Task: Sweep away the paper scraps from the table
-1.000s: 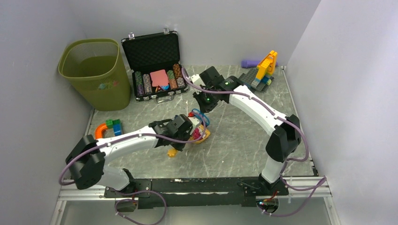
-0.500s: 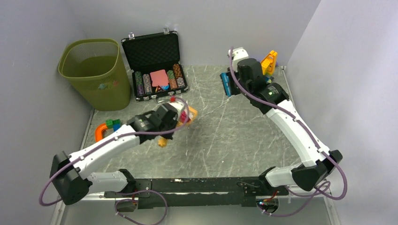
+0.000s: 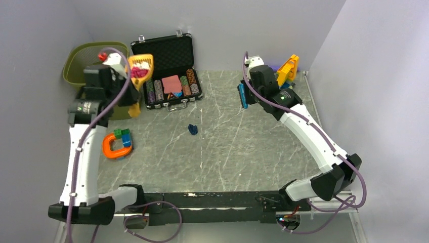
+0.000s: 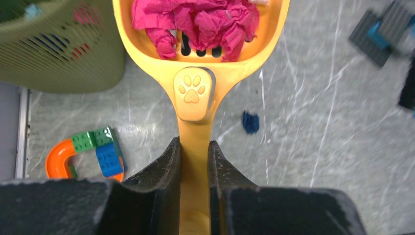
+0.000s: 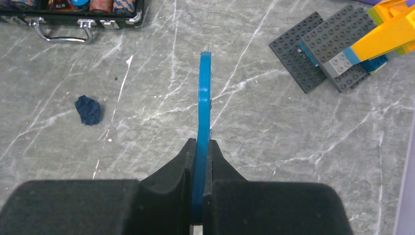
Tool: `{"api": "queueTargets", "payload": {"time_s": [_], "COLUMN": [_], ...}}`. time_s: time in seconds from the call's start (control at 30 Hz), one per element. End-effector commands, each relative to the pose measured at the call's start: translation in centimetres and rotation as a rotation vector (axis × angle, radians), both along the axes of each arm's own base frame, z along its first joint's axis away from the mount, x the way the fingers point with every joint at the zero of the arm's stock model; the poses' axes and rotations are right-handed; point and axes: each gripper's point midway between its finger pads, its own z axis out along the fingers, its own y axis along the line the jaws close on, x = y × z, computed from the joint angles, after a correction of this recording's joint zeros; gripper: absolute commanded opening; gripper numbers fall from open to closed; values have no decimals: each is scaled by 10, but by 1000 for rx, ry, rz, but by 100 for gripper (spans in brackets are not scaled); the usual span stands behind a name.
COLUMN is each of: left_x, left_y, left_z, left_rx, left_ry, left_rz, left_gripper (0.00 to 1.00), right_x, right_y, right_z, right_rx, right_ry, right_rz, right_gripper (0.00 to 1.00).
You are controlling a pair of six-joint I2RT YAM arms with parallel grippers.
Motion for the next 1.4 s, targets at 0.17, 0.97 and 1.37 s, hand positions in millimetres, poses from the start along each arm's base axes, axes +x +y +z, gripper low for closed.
{"api": "queueTargets", "payload": {"time_s": [0.17,0.97,1.37], "left_x": [39,39,10], "left_y": [36,52,-33], "left_z": [82,85,10], "left_rx": [-481,-1173,-398], "left_ry": [-144,-215,10], "left_rz": [-64,-285,-217], "left_gripper": [0,0,0], "right_x": [2,-3,-3], "right_y": [15,29,69], "right_z": [8,-3,-36], "right_rx": [80,118,43], "right_ry": [-9,23,104], "right_rz": [34,87,252], "right_gripper": [0,0,0]}}
